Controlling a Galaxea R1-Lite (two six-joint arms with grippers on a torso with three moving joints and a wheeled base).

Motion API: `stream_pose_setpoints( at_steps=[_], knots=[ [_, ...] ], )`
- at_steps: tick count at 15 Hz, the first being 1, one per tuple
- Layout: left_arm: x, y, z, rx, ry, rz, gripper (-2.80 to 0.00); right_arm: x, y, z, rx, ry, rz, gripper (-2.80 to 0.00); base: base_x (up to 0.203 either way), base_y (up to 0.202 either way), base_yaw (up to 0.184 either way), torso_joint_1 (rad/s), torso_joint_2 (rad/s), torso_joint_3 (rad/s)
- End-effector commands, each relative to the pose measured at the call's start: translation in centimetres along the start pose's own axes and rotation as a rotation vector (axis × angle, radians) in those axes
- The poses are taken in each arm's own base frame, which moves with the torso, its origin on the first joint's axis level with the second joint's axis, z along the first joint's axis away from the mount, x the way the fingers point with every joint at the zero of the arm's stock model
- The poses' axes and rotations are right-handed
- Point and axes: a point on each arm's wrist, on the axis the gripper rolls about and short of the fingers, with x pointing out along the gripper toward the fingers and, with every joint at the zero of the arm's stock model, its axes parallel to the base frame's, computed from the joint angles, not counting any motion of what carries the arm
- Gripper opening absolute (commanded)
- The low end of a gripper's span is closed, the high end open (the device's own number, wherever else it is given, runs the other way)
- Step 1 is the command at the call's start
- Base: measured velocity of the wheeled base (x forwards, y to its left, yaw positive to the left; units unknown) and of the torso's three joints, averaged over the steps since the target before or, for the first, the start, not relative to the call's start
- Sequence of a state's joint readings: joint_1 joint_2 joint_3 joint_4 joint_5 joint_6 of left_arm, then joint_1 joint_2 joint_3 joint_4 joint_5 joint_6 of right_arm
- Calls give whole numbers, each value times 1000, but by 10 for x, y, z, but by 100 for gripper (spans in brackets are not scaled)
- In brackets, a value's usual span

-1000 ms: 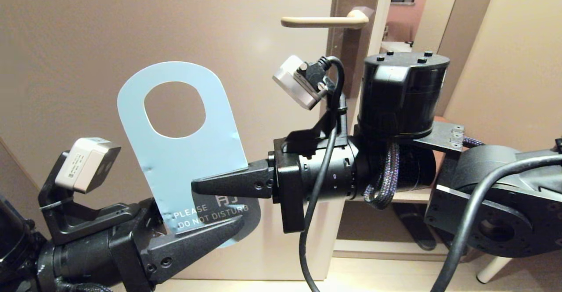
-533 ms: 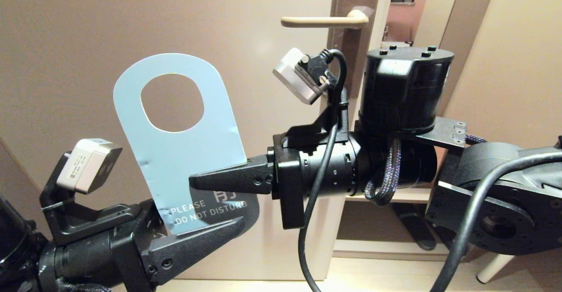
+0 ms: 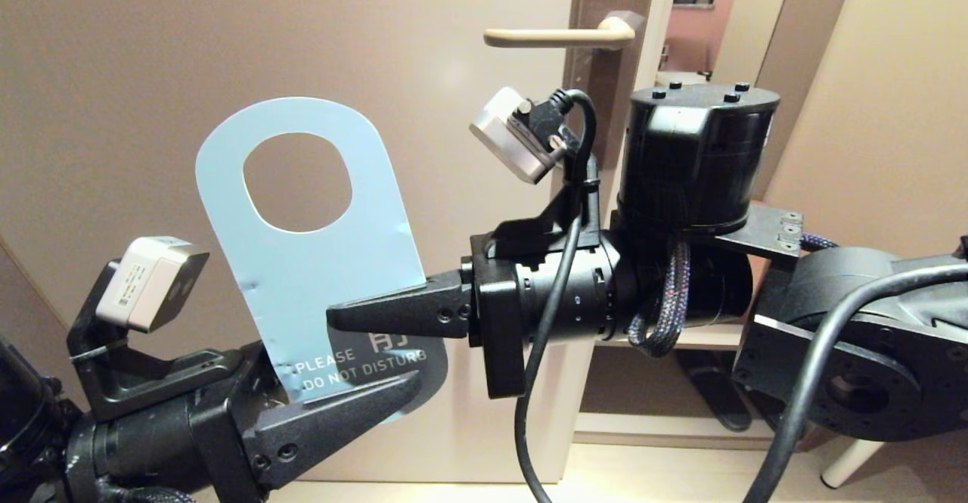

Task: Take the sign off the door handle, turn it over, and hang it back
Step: Hand it to the other hand

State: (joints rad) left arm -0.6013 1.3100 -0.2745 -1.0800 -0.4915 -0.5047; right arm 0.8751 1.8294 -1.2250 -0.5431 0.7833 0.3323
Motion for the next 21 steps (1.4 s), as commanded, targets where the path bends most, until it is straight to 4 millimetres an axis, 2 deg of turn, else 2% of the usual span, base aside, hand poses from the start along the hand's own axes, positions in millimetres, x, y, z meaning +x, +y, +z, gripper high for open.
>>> stream_pose_setpoints(
  at_steps=[1, 2, 19, 20, 21],
  knots=[
    [0, 0, 0, -2, -1, -3, -254, 0, 1, 0, 0, 0, 6, -280, 0, 0, 0, 0, 0, 0],
    [0, 0, 0, -2, -1, -3, -280, 0, 1, 0, 0, 0, 6, -280, 0, 0, 0, 0, 0, 0],
    [-1, -4, 6, -40, -47, -31, -280, 2, 0, -2, 5, 6, 7, -280, 0, 0, 0, 0, 0, 0],
    [-1, -4, 6, -40, -47, -31, -280, 1, -1, -2, 5, 6, 6, 0, 0, 0, 0, 0, 0, 0],
    [-1, -4, 6, -40, -47, -31, -280, 1, -1, -2, 7, 6, 6, 0, 0, 0, 0, 0, 0, 0]
  ],
)
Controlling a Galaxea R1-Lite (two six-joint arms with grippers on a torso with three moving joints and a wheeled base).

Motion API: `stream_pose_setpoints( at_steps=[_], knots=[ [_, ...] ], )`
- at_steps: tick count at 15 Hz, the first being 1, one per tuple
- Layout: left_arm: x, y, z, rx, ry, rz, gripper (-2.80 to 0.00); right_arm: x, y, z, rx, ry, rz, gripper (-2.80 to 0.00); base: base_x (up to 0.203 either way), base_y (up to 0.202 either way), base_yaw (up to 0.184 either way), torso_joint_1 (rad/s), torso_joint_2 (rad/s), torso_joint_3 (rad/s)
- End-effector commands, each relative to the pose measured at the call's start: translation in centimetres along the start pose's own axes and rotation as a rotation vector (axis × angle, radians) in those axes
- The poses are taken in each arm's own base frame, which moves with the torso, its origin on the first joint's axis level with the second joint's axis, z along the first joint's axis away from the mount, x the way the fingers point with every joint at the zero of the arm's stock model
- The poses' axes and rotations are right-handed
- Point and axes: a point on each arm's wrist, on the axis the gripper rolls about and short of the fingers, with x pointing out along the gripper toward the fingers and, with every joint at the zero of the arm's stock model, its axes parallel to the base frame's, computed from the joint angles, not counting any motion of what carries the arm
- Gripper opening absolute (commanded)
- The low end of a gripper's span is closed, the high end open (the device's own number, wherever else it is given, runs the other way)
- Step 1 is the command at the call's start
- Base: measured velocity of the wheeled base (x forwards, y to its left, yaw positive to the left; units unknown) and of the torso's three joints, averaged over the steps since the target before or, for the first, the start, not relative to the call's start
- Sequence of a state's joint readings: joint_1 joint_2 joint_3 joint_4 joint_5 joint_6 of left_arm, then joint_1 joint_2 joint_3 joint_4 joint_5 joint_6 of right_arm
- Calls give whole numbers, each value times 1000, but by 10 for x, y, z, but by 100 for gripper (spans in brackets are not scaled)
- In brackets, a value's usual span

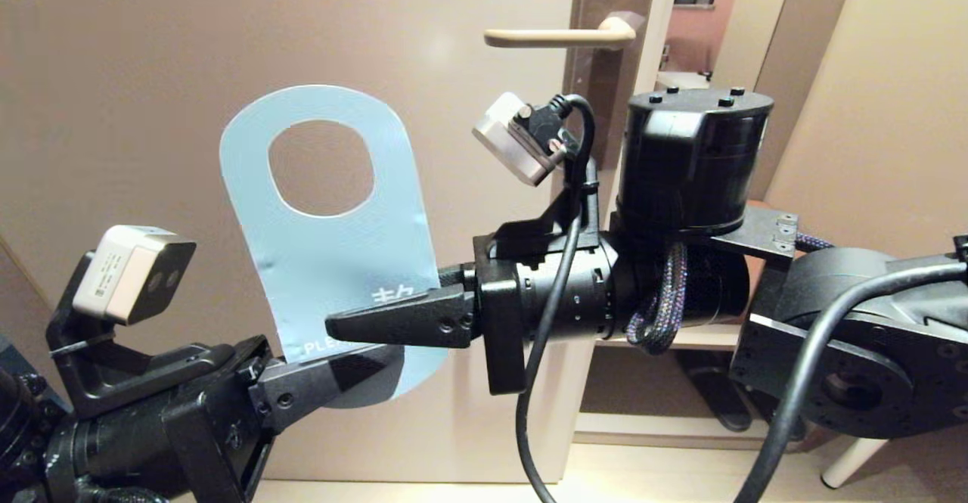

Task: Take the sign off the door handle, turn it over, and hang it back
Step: Hand it to the other hand

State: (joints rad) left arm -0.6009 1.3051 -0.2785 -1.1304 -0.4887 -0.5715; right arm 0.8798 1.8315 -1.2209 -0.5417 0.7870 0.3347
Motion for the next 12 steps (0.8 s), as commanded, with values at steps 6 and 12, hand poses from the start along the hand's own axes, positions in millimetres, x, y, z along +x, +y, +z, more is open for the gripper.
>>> stream_pose_setpoints(
  at_steps=[6, 12],
  knots=[
    [-2, 1, -2, -5, 4, 1, -280, -4, -2, 2, -8, -12, -17, 0, 0, 0, 0, 0, 0, 0],
    [-14, 4, -7, -4, -2, 44, -280, -44, -21, 13, -29, -66, -153, 0, 0, 0, 0, 0, 0, 0]
  ],
)
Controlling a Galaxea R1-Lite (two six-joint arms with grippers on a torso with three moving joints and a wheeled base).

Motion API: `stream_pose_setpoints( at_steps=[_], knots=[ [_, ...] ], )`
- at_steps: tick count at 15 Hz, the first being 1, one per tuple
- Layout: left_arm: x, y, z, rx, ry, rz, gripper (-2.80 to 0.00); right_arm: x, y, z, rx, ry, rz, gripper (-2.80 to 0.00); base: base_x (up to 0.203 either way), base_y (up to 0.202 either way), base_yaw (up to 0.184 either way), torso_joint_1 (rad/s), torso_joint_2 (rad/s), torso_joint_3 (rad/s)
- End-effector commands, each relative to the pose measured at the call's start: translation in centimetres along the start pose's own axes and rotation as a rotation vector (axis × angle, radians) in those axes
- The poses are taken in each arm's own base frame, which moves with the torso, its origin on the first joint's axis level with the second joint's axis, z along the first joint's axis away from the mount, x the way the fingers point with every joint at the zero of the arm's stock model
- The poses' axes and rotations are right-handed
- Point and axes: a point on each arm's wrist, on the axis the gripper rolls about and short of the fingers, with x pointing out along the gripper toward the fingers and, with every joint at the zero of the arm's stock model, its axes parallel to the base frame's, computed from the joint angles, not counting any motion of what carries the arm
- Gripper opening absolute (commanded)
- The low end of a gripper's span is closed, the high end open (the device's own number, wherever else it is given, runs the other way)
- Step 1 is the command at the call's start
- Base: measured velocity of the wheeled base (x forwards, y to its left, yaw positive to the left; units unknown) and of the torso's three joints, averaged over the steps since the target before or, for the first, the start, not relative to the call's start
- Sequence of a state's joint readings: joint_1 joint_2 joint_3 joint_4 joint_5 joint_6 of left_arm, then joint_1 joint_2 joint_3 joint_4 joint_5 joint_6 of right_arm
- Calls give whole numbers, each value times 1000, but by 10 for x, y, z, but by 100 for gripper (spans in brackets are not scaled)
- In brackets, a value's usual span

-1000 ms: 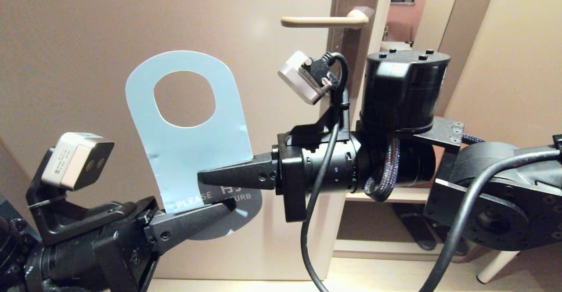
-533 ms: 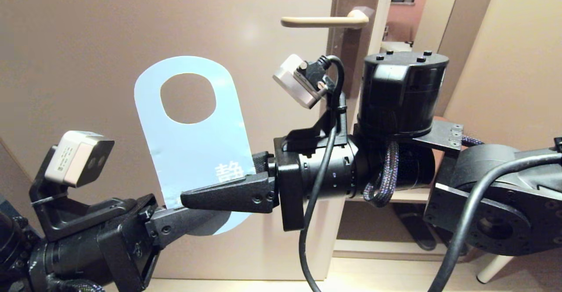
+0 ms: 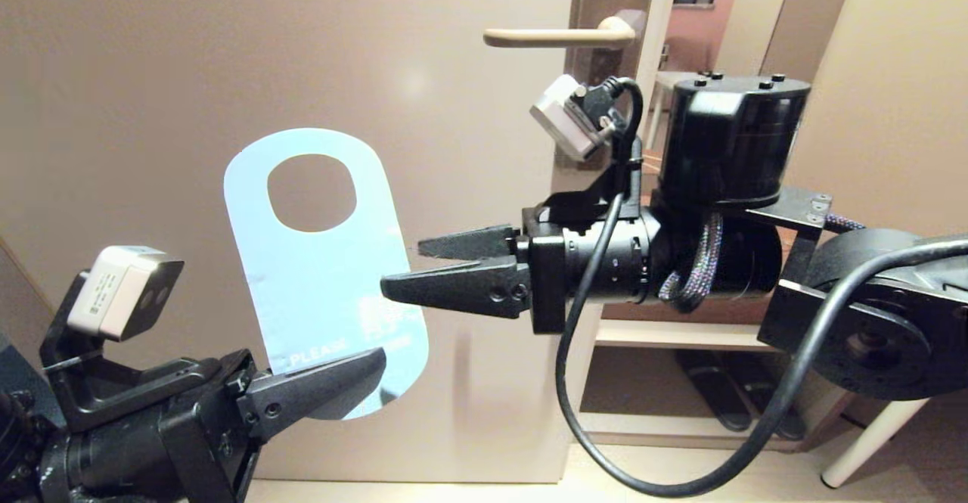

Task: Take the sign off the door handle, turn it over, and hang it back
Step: Hand it to the other hand, then hang the sign back with the other side facing out

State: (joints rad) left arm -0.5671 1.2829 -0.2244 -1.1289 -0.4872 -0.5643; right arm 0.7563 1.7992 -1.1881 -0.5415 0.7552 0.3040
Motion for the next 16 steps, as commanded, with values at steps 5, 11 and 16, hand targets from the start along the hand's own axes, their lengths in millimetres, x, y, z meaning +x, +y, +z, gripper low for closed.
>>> stream_pose_setpoints(
  at_steps=[5, 11, 16],
  knots=[
    [-9, 4, 3, 9, -33, 36, -280, -48, -10, 10, -41, -92, -259, 0, 0, 0, 0, 0, 0, 0],
    [-13, 5, 6, 15, -57, 57, -280, -109, -7, 9, -74, -154, -497, -280, 0, 0, 0, 0, 0, 0],
    [-18, 8, 10, 35, -84, 88, -280, -147, 2, -8, -161, -147, -722, -280, 0, 0, 0, 0, 0, 0]
  ],
)
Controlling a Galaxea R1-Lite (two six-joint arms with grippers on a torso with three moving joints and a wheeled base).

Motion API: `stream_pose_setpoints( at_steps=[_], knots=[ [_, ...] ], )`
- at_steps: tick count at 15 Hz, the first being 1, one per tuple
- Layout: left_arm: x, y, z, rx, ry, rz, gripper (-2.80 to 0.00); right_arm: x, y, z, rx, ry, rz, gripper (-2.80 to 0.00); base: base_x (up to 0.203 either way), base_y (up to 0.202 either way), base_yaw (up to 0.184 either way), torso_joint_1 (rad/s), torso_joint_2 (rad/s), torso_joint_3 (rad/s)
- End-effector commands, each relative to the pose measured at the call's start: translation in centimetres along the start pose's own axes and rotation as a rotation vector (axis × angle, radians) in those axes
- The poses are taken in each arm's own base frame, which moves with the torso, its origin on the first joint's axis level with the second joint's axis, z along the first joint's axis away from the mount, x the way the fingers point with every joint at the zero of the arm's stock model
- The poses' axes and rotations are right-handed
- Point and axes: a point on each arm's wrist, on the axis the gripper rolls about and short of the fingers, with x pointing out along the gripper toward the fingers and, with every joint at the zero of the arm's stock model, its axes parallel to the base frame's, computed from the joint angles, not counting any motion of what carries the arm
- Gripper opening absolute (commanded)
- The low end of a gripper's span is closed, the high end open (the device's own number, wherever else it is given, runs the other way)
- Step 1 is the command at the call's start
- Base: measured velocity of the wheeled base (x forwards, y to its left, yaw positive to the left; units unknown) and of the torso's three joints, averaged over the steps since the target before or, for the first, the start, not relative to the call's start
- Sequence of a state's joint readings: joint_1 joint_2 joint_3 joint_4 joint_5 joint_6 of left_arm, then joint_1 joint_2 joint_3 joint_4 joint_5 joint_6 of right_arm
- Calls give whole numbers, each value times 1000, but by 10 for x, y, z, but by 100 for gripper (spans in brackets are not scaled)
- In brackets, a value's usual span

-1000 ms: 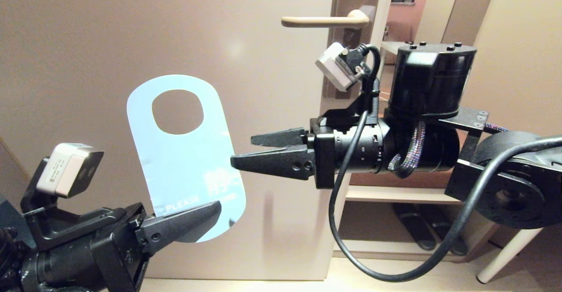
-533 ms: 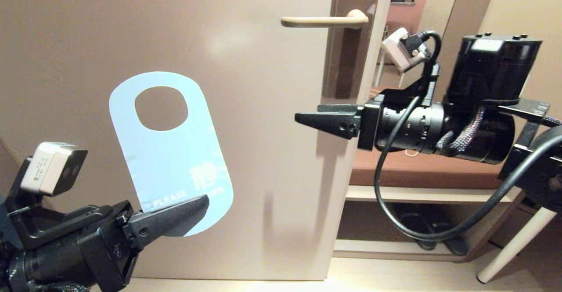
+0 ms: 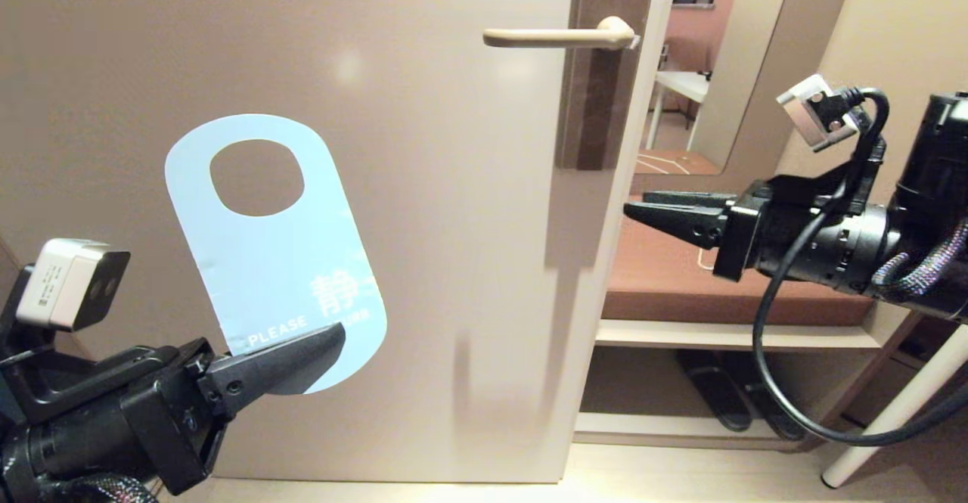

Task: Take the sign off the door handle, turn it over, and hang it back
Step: Hang the sign back with the other side facing out

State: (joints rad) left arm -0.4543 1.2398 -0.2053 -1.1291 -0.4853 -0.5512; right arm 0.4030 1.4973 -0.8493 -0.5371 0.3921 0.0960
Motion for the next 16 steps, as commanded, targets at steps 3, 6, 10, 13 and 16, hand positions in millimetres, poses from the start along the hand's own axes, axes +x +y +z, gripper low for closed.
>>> stream_pose_setpoints(
  at_steps=[3, 6, 10, 13, 16],
  knots=[
    [-4, 1, 4, 10, -26, 17, -280, -34, -12, -2, -14, -38, -253, -280, 0, 0, 0, 0, 0, 0],
    [-7, 1, 6, 18, -41, 23, -280, -72, -20, -12, -34, -45, -384, -280, 0, 0, 0, 0, 0, 0],
    [-15, 2, 3, 20, -49, 46, -280, -136, -3, -50, -90, -22, -524, -280, 0, 0, 0, 0, 0, 0],
    [-19, 1, 1, 22, -53, 47, -280, -171, 24, -88, -98, -19, -548, -280, 0, 0, 0, 0, 0, 0],
    [-21, 1, 2, 33, -65, 57, -280, -188, 35, -111, -83, 20, -627, -280, 0, 0, 0, 0, 0, 0]
  ],
)
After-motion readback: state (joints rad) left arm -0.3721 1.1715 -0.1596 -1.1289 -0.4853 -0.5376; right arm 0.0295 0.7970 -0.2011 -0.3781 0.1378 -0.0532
